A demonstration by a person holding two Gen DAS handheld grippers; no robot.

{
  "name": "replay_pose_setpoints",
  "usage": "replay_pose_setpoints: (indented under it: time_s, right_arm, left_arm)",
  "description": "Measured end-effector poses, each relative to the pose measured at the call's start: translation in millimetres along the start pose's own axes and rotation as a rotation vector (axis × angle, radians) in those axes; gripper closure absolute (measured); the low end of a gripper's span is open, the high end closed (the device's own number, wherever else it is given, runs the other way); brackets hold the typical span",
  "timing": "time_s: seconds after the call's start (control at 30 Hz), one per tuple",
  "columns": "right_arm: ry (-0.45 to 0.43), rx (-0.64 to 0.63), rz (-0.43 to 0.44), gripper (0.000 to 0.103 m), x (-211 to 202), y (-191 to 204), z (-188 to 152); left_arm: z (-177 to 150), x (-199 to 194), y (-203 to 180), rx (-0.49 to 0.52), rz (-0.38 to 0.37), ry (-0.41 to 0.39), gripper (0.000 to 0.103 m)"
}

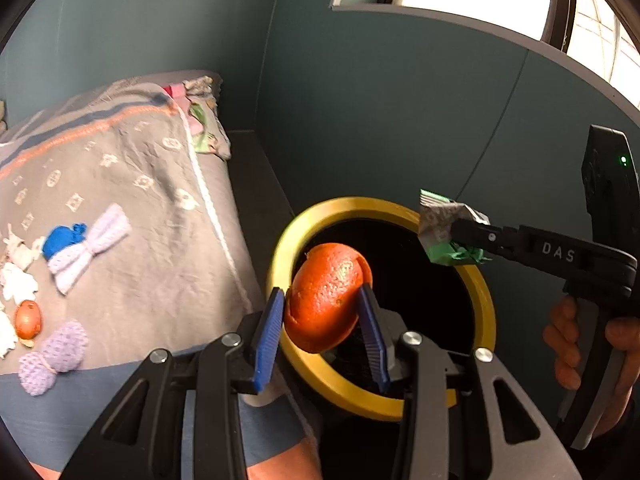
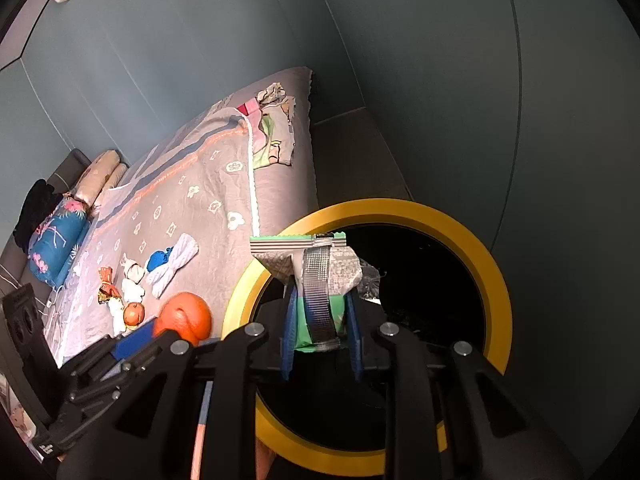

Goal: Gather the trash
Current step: 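Open the left tool to drop the tangerine while the right tool drops the packet, then move both open tools back toward the remaining items on the bed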

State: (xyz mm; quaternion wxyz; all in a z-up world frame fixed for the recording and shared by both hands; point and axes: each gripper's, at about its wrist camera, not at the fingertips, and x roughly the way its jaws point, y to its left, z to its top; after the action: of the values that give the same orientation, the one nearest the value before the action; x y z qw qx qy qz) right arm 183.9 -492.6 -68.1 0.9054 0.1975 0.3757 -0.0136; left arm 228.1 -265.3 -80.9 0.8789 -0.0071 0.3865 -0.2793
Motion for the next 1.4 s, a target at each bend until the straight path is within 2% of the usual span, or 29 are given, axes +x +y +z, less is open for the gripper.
replay_pose_setpoints:
  time_s: [0.27,0.37,0.43,0.5,0.73,1.0,1.13,1.4]
  right_arm:
    - [0.000,0.017,-0.032,0.076,5,-7,1]
    - [-0.005,0.025,-0.037,0.071,3,-11,1]
    - [-0.009,0.032,-0.044,0.062,2,-12,0]
    - [-0.013,0.040,-0.049,0.058,1,-13,-1]
    - [-0.031,0.061,-0.073,0.050,-5,-17,0]
    - [-0.065,0.036,-0.033,0.039,-16,-2,-3]
    - [-0.076,0.007,-0.013,0.036,-18,13,-1]
    - [-0.047,-0.051,0.050,0.032,-9,57,-2]
  left_arm:
    - [-2,12,-10,0.003,-0.028,0.017,0.067]
    - [-1,10,-13,0.007,-0.049,0.008,0.066]
    - [-1,9,-14,0.004,-0.049,0.000,0.059]
    - [-1,7,-12,-0.006,-0.044,-0.005,0.055]
    - [-1,-7,6,-0.046,-0.025,-0.029,0.036]
    - [3,-38,37,-0.107,0.041,-0.114,0.015]
    - [6,-57,59,-0.134,0.095,-0.160,0.010]
    - [7,-87,108,-0.171,0.207,-0.201,0.008]
